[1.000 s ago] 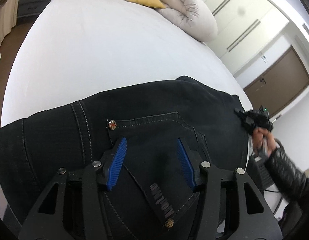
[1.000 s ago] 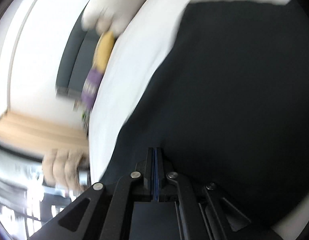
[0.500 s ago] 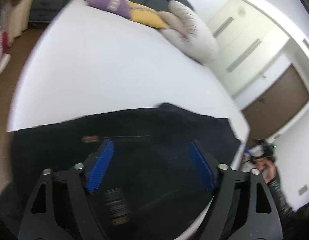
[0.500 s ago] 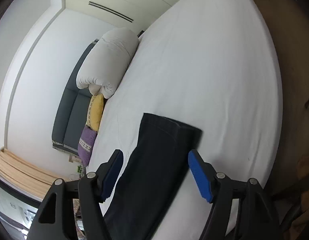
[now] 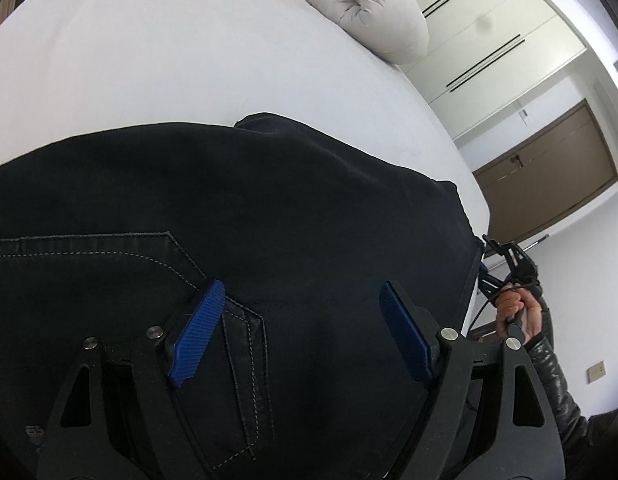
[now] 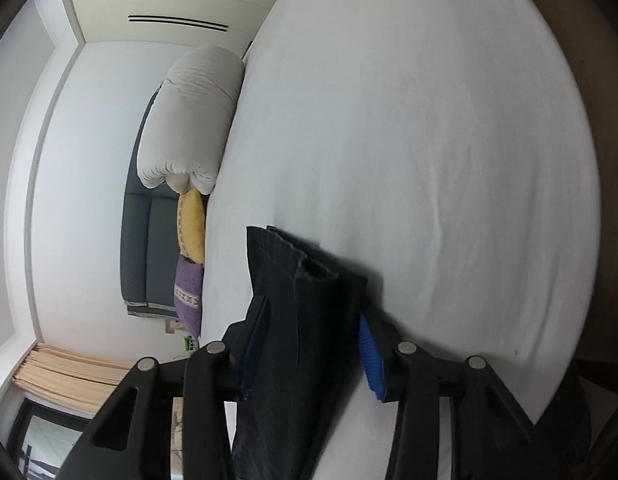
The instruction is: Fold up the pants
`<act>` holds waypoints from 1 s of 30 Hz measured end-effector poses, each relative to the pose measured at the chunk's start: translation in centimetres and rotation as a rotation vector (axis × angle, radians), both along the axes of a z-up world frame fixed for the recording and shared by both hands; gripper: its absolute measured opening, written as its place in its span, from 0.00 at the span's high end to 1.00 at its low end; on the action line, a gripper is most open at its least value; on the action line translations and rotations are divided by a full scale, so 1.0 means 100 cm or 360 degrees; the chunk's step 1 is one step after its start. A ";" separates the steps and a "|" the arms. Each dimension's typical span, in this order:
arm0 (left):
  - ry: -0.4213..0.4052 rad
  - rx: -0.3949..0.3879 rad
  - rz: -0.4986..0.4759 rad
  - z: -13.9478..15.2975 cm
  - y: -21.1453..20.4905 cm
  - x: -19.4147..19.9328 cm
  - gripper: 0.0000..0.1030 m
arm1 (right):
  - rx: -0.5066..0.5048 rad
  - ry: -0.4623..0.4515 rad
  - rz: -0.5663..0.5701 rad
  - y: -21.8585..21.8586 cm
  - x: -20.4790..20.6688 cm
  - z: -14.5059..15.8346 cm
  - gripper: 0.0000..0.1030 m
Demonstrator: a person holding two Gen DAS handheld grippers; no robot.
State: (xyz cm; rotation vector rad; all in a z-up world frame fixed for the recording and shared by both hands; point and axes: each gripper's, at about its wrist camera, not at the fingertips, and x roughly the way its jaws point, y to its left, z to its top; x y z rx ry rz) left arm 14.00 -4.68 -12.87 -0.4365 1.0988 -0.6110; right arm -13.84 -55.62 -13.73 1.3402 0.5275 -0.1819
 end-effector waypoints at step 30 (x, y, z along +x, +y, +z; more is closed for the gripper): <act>-0.0015 -0.0110 0.0047 -0.009 0.035 -0.010 0.23 | -0.1341 0.0177 0.0822 0.198 0.057 0.110 0.89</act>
